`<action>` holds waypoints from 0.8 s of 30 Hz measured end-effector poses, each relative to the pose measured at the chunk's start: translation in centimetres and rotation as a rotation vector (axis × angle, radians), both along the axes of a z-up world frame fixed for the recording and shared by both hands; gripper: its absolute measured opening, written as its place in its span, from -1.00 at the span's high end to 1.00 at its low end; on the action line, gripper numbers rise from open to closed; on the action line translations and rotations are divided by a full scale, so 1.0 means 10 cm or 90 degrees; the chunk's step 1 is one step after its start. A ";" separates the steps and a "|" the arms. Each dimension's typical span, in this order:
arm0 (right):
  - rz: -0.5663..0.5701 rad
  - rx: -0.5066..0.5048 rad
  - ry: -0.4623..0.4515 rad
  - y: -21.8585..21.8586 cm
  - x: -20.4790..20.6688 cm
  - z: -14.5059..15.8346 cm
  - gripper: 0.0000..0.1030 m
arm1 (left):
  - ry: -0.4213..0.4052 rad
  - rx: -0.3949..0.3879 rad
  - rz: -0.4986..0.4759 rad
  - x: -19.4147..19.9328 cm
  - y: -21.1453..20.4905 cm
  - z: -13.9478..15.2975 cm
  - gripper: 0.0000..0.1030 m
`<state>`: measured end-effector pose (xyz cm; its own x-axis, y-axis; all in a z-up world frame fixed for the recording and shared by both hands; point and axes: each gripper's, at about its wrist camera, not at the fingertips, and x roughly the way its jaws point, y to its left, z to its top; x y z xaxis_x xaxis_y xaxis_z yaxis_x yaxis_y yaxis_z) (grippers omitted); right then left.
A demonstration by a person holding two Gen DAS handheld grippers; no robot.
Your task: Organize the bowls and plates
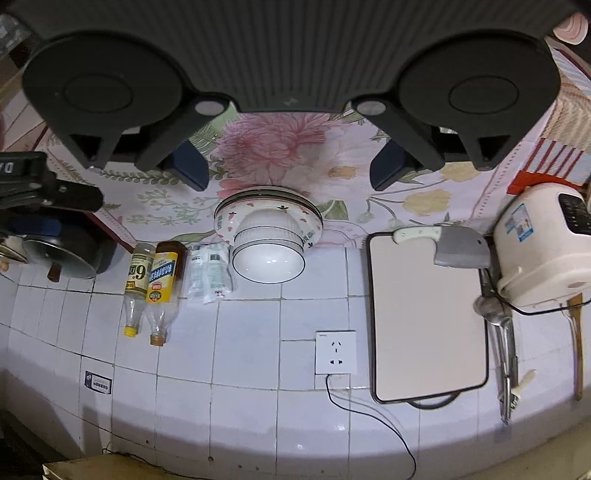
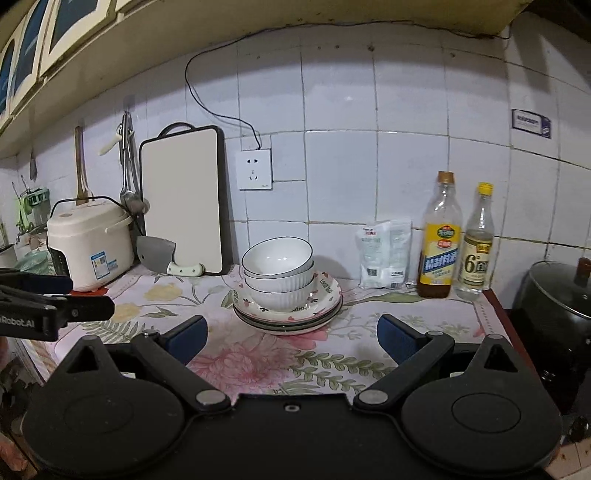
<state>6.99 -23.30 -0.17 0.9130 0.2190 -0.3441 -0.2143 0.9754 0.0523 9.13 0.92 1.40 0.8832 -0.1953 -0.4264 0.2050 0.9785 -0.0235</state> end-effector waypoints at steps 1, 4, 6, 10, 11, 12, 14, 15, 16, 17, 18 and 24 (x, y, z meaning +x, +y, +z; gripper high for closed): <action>-0.002 0.001 -0.002 0.00 -0.04 -0.01 -0.95 | -0.004 0.006 0.002 -0.04 -0.02 -0.02 -0.94; -0.008 0.003 -0.010 0.04 -0.18 -0.04 -0.96 | -0.013 0.023 0.011 -0.14 -0.09 -0.08 -1.00; -0.017 0.002 -0.016 0.06 -0.25 -0.08 -0.97 | -0.011 0.028 0.016 -0.19 -0.13 -0.13 -1.00; -0.041 0.000 -0.011 0.08 -0.35 -0.15 -1.00 | -0.009 0.038 0.026 -0.25 -0.18 -0.19 -1.00; -0.044 -0.002 -0.010 0.09 -0.37 -0.16 -1.00 | -0.010 0.039 0.032 -0.26 -0.18 -0.21 -1.00; -0.047 -0.005 -0.009 0.09 -0.39 -0.18 -1.00 | -0.009 0.039 0.036 -0.28 -0.19 -0.22 -1.00; -0.059 -0.018 -0.008 0.12 -0.42 -0.20 -1.00 | -0.005 0.039 0.046 -0.29 -0.19 -0.25 -1.00; -0.071 -0.025 -0.006 0.14 -0.45 -0.20 -1.00 | -0.003 0.037 0.050 -0.30 -0.19 -0.27 -1.00; -0.083 -0.032 -0.003 0.15 -0.46 -0.20 -1.00 | 0.000 0.036 0.053 -0.30 -0.19 -0.29 -1.00; -0.092 -0.037 0.000 0.15 -0.48 -0.21 -1.00 | 0.003 0.034 0.056 -0.31 -0.18 -0.30 -1.00; -0.099 -0.040 0.003 0.15 -0.50 -0.21 -1.00 | 0.007 0.030 0.059 -0.31 -0.17 -0.31 -1.00; -0.074 -0.013 0.007 0.10 -0.60 -0.20 -1.00 | 0.010 0.041 0.066 -0.34 -0.18 -0.37 -1.00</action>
<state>0.95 -22.29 -2.12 0.9282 0.1047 -0.3571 -0.0994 0.9945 0.0333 5.76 -0.88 -2.25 0.8907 -0.0746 -0.4484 0.1020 0.9941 0.0372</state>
